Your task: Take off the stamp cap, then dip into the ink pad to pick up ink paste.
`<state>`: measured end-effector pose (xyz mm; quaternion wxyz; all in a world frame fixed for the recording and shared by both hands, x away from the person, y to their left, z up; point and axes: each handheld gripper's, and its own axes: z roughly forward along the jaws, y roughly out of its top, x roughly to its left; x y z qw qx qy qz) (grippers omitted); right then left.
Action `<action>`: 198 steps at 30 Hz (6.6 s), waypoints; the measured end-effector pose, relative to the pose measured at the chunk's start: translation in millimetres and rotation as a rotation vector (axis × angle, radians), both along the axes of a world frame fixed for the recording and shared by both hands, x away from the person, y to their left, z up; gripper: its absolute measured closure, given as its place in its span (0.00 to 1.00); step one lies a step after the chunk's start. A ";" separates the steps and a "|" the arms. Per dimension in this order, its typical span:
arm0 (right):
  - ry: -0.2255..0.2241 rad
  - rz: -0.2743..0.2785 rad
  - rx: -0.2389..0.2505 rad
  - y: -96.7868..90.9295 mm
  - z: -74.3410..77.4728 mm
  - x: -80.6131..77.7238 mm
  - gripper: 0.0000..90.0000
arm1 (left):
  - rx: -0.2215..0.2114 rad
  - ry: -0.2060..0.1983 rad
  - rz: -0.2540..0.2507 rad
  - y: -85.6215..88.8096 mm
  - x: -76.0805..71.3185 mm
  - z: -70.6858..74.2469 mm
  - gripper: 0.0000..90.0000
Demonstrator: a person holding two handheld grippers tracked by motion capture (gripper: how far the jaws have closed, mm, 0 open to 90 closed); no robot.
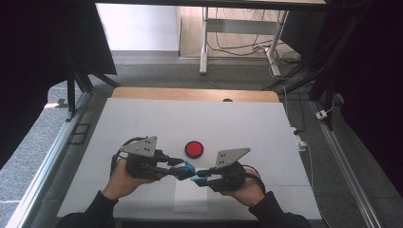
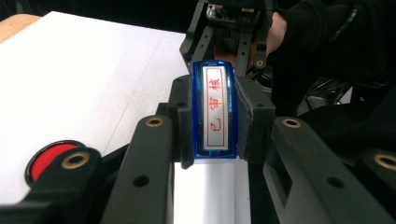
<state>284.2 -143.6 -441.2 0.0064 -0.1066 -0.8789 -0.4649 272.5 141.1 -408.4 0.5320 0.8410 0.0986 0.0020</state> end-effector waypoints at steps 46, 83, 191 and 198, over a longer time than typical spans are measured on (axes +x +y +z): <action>-0.088 -0.374 0.043 -94.2 9.7 -23.6 0.76 | 0.057 -0.002 0.083 -5.8 2.6 -7.3 0.78; -0.001 -0.671 0.003 -163.4 -12.0 -44.5 0.76 | 0.101 0.041 0.179 -6.7 12.6 -5.3 0.78; 0.003 -0.624 -0.022 -160.4 -12.9 -44.3 0.76 | 0.359 0.215 0.434 -62.0 136.9 -77.6 0.78; 0.004 -0.621 -0.029 -160.0 -12.9 -44.2 0.76 | 0.440 0.131 0.444 -75.6 128.5 -73.7 0.79</action>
